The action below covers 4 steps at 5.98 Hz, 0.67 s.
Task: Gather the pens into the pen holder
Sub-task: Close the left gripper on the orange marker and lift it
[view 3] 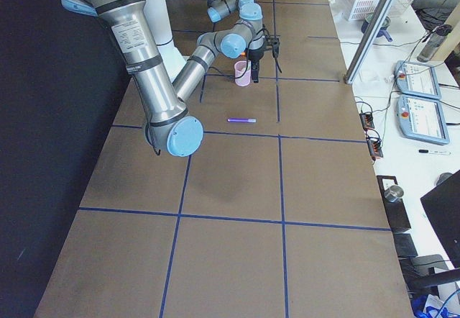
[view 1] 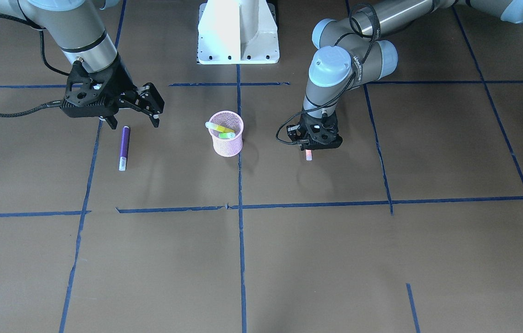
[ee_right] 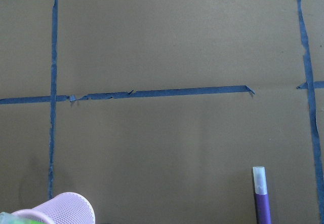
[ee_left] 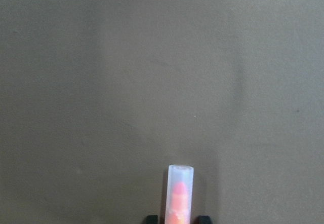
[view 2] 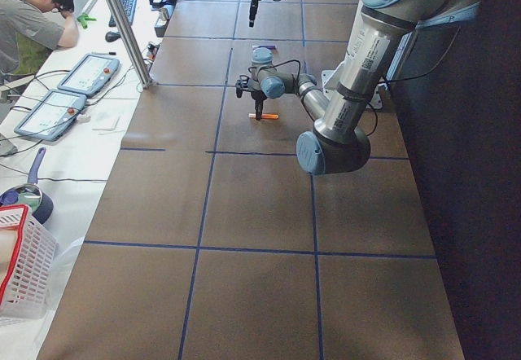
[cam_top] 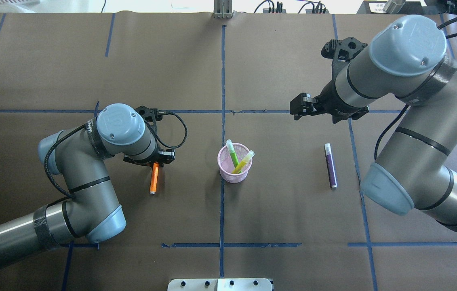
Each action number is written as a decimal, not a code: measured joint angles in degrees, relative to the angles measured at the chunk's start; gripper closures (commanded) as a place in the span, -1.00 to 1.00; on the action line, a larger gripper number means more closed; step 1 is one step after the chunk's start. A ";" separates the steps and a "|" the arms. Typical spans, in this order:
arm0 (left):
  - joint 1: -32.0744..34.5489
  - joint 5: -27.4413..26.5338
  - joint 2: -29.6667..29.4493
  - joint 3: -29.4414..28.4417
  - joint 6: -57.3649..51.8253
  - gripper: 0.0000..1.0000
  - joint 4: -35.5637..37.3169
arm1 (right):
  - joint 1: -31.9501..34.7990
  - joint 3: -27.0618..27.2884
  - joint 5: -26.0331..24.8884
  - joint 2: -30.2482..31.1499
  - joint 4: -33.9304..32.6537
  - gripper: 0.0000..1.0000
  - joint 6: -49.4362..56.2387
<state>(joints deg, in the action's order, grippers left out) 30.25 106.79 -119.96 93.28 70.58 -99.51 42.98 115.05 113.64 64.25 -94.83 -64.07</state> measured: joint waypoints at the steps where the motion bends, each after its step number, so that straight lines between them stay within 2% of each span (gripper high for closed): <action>1: -0.01 0.01 -0.01 -0.01 -0.06 1.00 0.02 | 0.00 0.00 0.00 0.00 0.00 -0.99 0.00; 4: 0.06 0.17 -0.13 1.46 0.00 1.00 0.32 | 0.00 0.07 0.00 0.00 0.00 -0.99 -0.04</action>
<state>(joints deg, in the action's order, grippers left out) 30.32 106.97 -120.09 94.74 70.58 -99.19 42.98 115.13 113.64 64.25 -94.83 -64.11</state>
